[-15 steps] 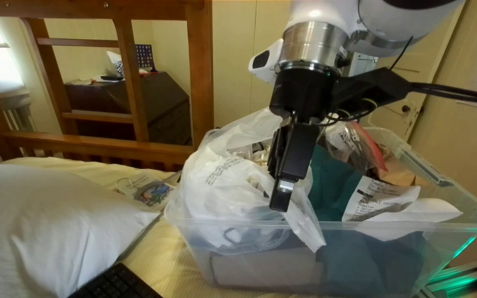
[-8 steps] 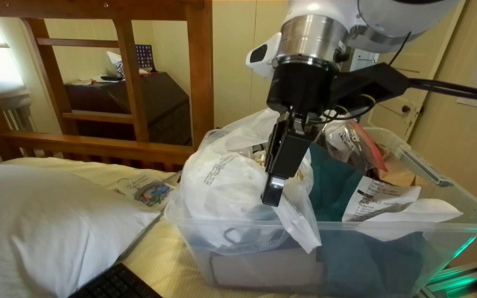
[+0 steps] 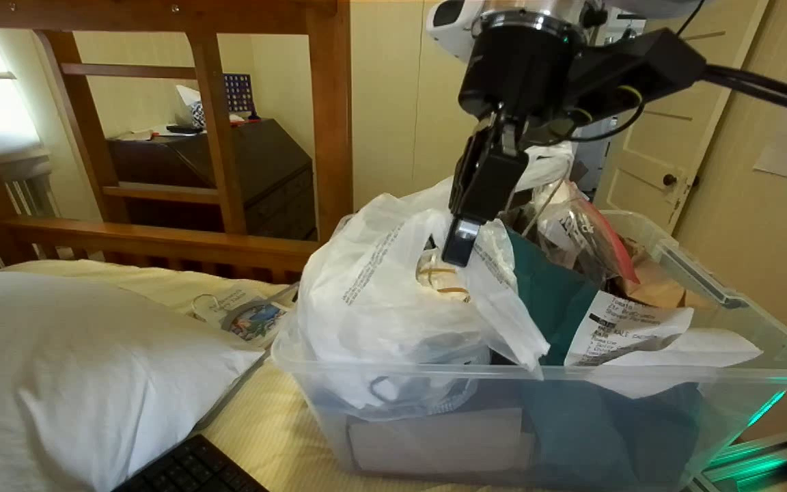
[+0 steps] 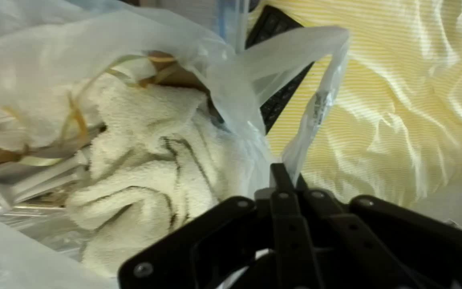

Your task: Move the objects in the plastic

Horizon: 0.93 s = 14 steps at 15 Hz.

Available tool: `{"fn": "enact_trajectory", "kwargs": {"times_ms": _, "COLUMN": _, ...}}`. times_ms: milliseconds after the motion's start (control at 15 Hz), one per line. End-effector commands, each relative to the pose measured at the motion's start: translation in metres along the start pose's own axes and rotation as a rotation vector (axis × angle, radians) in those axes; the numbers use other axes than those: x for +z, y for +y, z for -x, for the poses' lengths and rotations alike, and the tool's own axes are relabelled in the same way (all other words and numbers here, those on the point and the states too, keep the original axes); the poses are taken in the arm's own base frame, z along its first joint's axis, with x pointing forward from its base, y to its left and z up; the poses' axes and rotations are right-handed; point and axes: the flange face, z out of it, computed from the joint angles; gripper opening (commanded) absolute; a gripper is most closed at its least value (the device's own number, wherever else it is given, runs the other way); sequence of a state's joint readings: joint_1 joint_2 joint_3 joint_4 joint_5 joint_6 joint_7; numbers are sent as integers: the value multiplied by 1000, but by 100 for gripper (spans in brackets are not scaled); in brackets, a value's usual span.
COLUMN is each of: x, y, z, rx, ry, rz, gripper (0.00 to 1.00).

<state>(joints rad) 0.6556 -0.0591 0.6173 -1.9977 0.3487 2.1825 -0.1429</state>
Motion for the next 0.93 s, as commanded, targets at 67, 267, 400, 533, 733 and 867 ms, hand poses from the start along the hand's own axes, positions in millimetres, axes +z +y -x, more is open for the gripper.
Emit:
{"fn": "enact_trajectory", "kwargs": {"times_ms": 67, "x": -53, "y": 35, "z": 16, "rx": 99, "ry": -47, "rz": 231, "gripper": 0}}
{"fn": "enact_trajectory", "kwargs": {"times_ms": 267, "x": -73, "y": 64, "z": 25, "rx": 195, "ry": -44, "rz": 313, "gripper": 0}}
{"fn": "enact_trajectory", "kwargs": {"times_ms": 400, "x": -80, "y": 80, "z": 31, "rx": 257, "ry": -43, "rz": 332, "gripper": 0}}
{"fn": "enact_trajectory", "kwargs": {"times_ms": 533, "x": -81, "y": 93, "z": 39, "rx": 317, "ry": -50, "rz": 325, "gripper": 0}}
{"fn": "enact_trajectory", "kwargs": {"times_ms": 733, "x": -72, "y": 108, "z": 54, "rx": 388, "ry": -86, "rz": 305, "gripper": 0}}
{"fn": "enact_trajectory", "kwargs": {"times_ms": 867, "x": -56, "y": 117, "z": 67, "rx": 430, "ry": -115, "rz": 282, "gripper": 0}}
